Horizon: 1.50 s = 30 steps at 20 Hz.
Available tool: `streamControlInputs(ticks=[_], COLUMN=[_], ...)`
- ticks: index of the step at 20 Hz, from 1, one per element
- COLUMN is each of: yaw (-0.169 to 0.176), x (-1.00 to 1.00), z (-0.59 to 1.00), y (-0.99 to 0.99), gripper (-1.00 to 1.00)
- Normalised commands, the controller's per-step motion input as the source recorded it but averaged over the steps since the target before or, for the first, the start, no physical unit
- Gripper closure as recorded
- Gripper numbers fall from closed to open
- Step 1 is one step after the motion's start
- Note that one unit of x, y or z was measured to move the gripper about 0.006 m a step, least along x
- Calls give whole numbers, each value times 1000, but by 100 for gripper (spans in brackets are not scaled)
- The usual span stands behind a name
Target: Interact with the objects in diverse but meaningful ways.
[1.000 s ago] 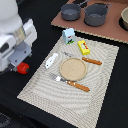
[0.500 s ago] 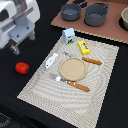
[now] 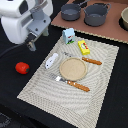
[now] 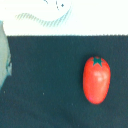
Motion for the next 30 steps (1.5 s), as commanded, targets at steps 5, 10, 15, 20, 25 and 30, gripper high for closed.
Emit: streamControlInputs(ticks=[5, 10, 15, 20, 25, 30], yaw=[-85, -88, -97, -71, -176, -192], x=[793, 746, 507, -102, -245, -339], z=[106, 103, -66, -315, -306, -141], y=[164, 249, 283, 83, -3, -17], gripper=[-100, -100, -100, -100, -100, -100])
